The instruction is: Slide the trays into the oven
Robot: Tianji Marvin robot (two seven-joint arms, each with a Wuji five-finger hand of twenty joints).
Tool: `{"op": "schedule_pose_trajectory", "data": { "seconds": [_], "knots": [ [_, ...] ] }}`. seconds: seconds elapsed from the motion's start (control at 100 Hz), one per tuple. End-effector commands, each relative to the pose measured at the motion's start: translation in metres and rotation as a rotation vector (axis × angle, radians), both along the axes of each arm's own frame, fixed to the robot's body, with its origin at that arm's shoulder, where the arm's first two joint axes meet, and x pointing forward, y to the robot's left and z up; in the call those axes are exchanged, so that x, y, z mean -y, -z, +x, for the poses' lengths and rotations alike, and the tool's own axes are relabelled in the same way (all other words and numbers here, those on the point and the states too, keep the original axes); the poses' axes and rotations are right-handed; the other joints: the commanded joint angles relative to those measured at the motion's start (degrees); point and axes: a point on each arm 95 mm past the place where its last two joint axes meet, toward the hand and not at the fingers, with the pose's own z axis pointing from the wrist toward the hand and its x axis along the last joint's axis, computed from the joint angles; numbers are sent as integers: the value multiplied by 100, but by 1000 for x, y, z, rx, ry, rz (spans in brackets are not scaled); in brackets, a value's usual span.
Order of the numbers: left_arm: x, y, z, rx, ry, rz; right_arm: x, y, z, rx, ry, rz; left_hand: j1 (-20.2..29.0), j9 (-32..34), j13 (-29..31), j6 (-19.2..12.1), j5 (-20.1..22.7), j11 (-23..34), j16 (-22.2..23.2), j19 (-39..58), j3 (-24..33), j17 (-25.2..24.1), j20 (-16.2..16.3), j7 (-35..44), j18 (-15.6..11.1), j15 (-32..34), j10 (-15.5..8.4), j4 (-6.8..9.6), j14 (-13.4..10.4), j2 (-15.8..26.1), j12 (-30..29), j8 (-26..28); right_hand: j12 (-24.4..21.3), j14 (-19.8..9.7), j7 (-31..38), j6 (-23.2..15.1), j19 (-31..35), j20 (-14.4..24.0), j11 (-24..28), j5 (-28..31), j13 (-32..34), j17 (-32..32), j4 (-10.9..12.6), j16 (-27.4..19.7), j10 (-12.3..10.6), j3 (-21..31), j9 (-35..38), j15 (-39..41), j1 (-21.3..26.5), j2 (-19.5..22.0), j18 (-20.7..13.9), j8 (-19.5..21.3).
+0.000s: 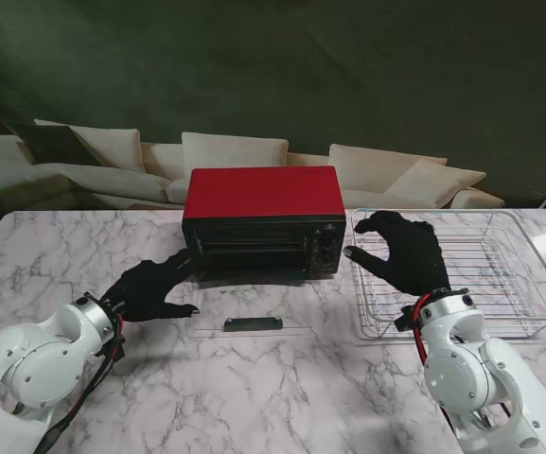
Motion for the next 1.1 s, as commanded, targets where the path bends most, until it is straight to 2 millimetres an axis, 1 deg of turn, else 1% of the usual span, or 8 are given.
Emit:
{"op": "schedule_pose_trajectory", "data": {
  "seconds": [0.0,0.18,0.27,0.38,0.47,0.58,0.78,1.09],
  "knots": [
    [-3,18,-4,-56,-35,19,8,11,0,-26,27,2,243,237,125,228,-204,23,22,267,47,52,-51,54,-166,175,155,91,-77,-185,160,-63,-45,-127,-147,-214,-135,-81,-111,-71,-148,-143,51,-82,-90,-99,-193,-209,77,60,66,-115],
    [-9,46,-6,-116,-103,65,18,17,2,-11,67,20,651,802,331,725,315,723,83,582,239,222,-130,540,-245,362,-96,178,-109,-159,938,387,-40,-144,-143,-216,-155,-72,-27,-153,-140,-141,51,-76,-63,-75,-212,-259,67,65,64,-128],
    [-11,57,-6,-150,-117,96,20,20,2,-14,79,25,713,729,248,312,458,1115,140,610,233,134,-135,504,-183,420,-373,160,-119,-108,1150,412,-35,-138,-122,-214,-171,-64,7,-151,-144,-159,50,-67,-62,-65,-211,-268,57,68,59,-129],
    [-12,68,-4,-167,-132,146,22,24,3,-16,88,45,792,828,95,-257,1236,1992,585,599,217,-92,-62,1002,47,693,-293,151,-64,-58,2223,746,-32,-147,-110,-223,-177,-53,27,-165,-152,-155,49,-57,-52,-52,-228,-273,55,61,55,-132],
    [-13,75,-2,-171,-147,168,23,26,3,-22,91,68,774,778,54,-387,1801,2392,977,662,170,-141,61,1482,108,968,-293,126,-94,-5,2898,1122,-27,-147,-100,-215,-191,-44,45,-181,-161,-165,49,-48,-52,-35,-234,-275,55,60,44,-136],
    [-14,80,1,-176,-158,206,25,30,3,-26,95,72,748,698,-17,-555,1938,2776,1742,876,117,-149,287,1371,96,1529,-336,100,-141,31,3598,1026,-20,-153,-94,-219,-214,-31,63,-219,-173,-172,46,-39,-49,-20,-256,-276,45,61,46,-140],
    [-14,83,6,-188,-139,298,25,32,2,-24,100,89,829,700,7,-1012,1368,3239,2873,1381,92,-107,762,723,57,2338,-478,90,-233,71,4359,342,-7,-159,-68,-210,-239,-5,98,-256,-177,-179,43,-26,-44,12,-273,-268,34,57,40,-144],
    [-10,87,20,-208,-109,374,25,33,2,-27,94,96,704,389,-183,-1121,438,2477,2685,1270,-8,-240,853,231,-68,1903,-445,39,-288,384,3658,-169,4,-166,-54,-216,-269,29,125,-330,-182,-179,37,-13,-59,40,-285,-251,11,57,39,-159]
  ]
}}
